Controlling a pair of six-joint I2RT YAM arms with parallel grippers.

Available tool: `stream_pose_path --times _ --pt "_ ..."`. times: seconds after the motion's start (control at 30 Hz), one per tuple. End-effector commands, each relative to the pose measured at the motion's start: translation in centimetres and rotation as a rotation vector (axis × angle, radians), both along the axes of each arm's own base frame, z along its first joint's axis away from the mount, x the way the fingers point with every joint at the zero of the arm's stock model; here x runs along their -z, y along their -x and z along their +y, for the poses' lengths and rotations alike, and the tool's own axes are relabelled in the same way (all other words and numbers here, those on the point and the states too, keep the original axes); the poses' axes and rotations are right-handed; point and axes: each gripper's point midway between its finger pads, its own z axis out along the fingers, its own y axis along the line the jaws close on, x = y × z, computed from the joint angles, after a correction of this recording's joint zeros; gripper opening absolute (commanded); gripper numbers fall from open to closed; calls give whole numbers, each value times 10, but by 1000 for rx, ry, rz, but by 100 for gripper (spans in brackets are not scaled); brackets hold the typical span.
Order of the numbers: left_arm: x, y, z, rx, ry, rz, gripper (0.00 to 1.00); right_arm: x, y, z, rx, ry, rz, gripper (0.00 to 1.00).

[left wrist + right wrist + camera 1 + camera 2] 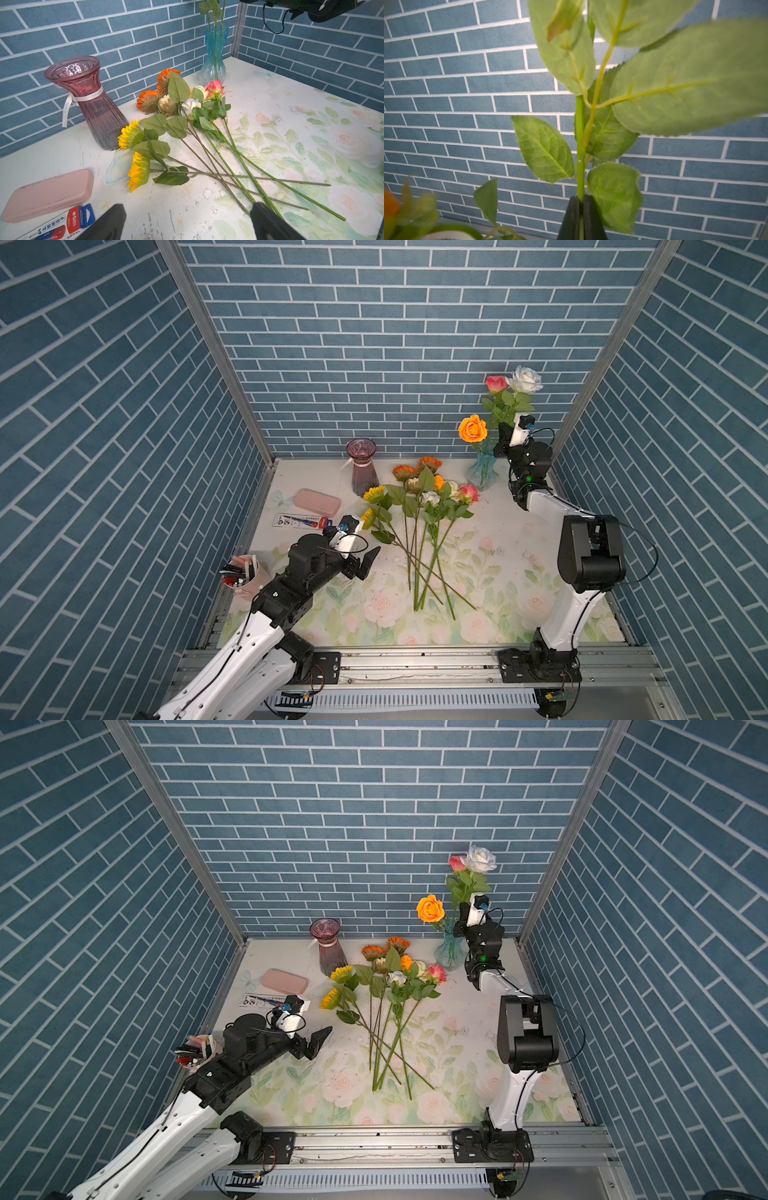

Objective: Arrange the flowers in different vases according to their variety
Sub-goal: Insert the flower into the vase, then pick up the flower at the center of the board.

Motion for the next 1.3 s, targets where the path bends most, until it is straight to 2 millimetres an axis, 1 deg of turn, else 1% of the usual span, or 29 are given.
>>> stream_pose_path --times 0.0,0.17,0.27,0.37,0.5,0.57,0.6,0.67,0.8,1.0,1.1,1.2,1.27 --pt "-4 1 -3 17 8 -18 100 11 7 -4 29 106 82 13" --pt "-5 1 -2 15 9 -17 100 39 0 -6 39 183 207 21" --pt "-5 1 -2 13 10 -17 100 55 -5 -7 40 211 281 22" --pt "-5 1 -2 11 8 -16 100 69 -5 -6 32 233 336 22" --pt "-5 0 -2 10 8 -14 100 84 2 -2 -4 266 396 21" --pt "-4 0 -2 11 7 -12 100 92 10 2 -40 286 427 21" --pt "-4 0 -3 11 6 -12 100 93 15 4 -58 293 432 21" --pt "-4 -2 -2 1 6 -8 100 97 31 9 -100 304 455 21" --pt "-3 -7 2 -33 -4 11 100 94 68 19 -158 313 463 21" --pt "-6 -10 3 -52 -8 26 100 79 132 34 -199 379 425 21" --pt "-10 -9 3 -50 -2 19 100 74 165 47 -246 386 423 22" --pt "-13 -6 3 -45 9 12 100 82 197 70 -318 395 453 22" --pt "-14 -6 3 -43 16 14 100 95 215 84 -359 398 502 23"
